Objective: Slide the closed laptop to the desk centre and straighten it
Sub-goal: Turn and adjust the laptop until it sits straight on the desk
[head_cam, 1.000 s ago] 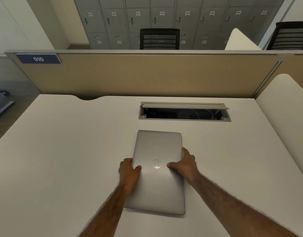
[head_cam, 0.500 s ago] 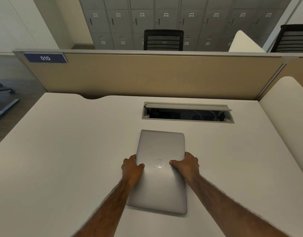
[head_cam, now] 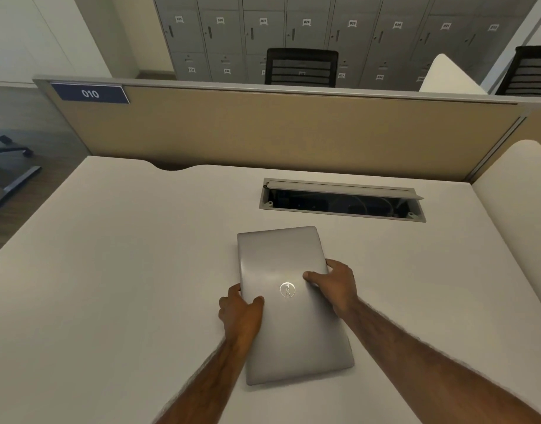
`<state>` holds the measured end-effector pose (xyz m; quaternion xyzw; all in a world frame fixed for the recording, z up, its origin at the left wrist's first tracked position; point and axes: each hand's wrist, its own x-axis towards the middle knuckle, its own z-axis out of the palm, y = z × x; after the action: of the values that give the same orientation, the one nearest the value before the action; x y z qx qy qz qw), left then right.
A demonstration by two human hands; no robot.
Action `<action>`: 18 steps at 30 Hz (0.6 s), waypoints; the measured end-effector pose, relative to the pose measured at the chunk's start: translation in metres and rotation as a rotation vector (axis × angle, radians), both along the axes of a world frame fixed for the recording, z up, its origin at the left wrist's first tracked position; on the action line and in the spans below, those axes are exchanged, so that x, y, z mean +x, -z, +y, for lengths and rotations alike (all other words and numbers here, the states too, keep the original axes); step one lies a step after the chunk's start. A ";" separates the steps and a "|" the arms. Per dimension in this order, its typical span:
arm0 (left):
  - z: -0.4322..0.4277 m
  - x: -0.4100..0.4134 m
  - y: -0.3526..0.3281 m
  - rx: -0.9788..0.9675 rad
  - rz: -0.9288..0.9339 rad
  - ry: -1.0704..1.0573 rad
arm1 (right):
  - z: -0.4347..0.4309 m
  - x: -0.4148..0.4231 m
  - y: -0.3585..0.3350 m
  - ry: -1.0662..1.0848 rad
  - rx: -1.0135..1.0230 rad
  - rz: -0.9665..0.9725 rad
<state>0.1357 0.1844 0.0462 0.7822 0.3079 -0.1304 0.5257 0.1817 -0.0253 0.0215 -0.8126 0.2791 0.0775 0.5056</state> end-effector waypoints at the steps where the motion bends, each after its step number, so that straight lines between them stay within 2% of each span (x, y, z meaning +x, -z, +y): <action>1: -0.002 -0.005 -0.001 -0.011 0.003 -0.033 | 0.001 0.002 -0.004 -0.021 -0.002 -0.006; 9: -0.026 -0.032 -0.008 -0.104 0.068 -0.340 | 0.012 0.021 -0.024 -0.170 -0.031 -0.007; 18: -0.042 -0.041 -0.002 -0.153 0.101 -0.437 | 0.013 0.040 -0.021 -0.374 -0.120 0.016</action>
<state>0.0946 0.1423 0.0483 0.6473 0.4850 -0.0756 0.5831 0.2220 -0.0122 0.0425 -0.8784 0.1311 0.1597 0.4309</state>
